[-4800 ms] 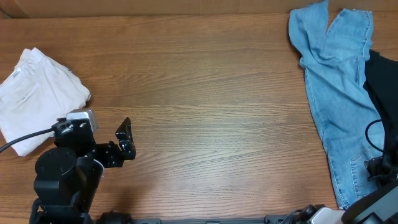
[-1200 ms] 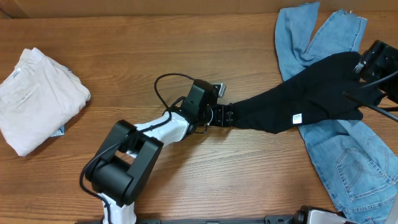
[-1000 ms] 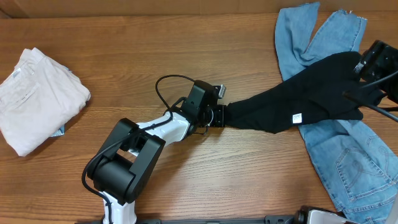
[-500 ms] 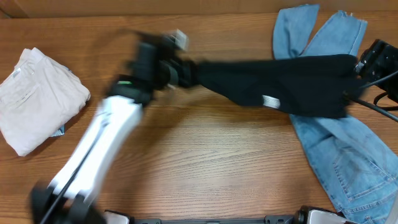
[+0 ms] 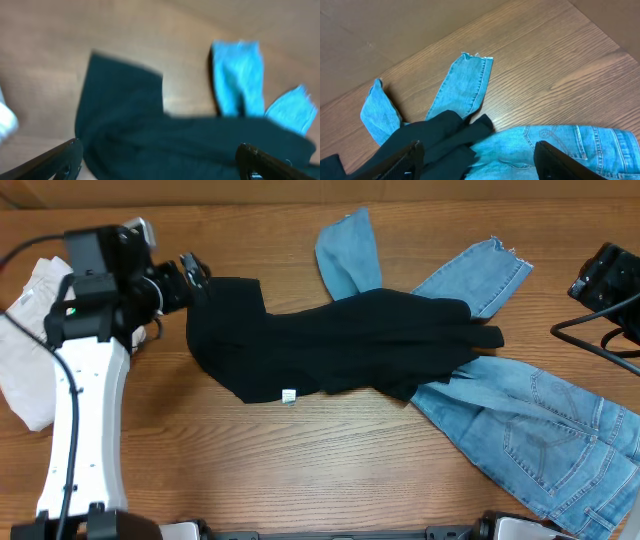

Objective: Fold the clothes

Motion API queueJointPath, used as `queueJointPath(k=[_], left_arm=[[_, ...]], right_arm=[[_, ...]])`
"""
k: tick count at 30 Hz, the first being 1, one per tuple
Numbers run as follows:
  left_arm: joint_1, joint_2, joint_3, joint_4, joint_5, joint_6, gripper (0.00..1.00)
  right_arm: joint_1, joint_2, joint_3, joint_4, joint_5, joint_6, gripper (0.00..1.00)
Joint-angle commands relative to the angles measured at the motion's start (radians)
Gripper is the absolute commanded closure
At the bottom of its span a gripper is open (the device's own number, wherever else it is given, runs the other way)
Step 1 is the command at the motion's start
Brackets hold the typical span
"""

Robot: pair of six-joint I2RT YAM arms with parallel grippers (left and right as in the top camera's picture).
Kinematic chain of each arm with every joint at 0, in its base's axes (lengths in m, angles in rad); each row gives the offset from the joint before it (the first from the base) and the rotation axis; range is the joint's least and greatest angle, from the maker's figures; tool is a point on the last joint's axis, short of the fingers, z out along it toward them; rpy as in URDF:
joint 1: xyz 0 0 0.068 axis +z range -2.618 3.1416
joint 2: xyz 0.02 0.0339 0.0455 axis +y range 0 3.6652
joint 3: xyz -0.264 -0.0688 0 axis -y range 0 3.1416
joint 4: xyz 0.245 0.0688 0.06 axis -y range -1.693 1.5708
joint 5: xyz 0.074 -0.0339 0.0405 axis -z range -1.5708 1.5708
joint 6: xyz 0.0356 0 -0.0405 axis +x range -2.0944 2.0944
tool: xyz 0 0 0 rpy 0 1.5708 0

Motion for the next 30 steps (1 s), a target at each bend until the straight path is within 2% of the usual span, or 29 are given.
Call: queueJointPath(k=[1, 3, 9, 13, 18, 23, 30], left_arm=[[-0.060, 0.024, -0.001, -0.054, 0.079, 0.034, 0.00], [-0.121, 0.035, -0.001, -0.085, 0.115, 0.034, 0.00], [-0.386, 0.094, -0.007, -0.116, 0.079, 0.012, 0.00], [-0.559, 0.190, -0.009, -0.106, -0.010, -0.030, 0.00], [-0.746, 0.341, -0.009, -0.055, -0.004, -0.051, 0.00], [-0.821, 0.452, -0.009, -0.020, -0.129, -0.168, 0.00], [-0.820, 0.483, -0.009, 0.013, -0.382, -0.180, 0.02]], right_arm=[[-0.005, 0.007, 0.005, -0.005, -0.001, 0.004, 0.26], [-0.005, 0.013, 0.003, -0.018, 0.000, 0.004, 0.26], [-0.005, 0.032, -0.011, -0.029, -0.001, 0.004, 0.26], [-0.005, 0.037, -0.011, -0.029, -0.001, 0.004, 0.26], [-0.005, 0.037, -0.011, -0.028, -0.001, 0.004, 0.26], [-0.005, 0.037, -0.011, -0.028, -0.001, 0.004, 0.25], [-0.005, 0.043, -0.011, -0.027, -0.001, 0.004, 0.25]])
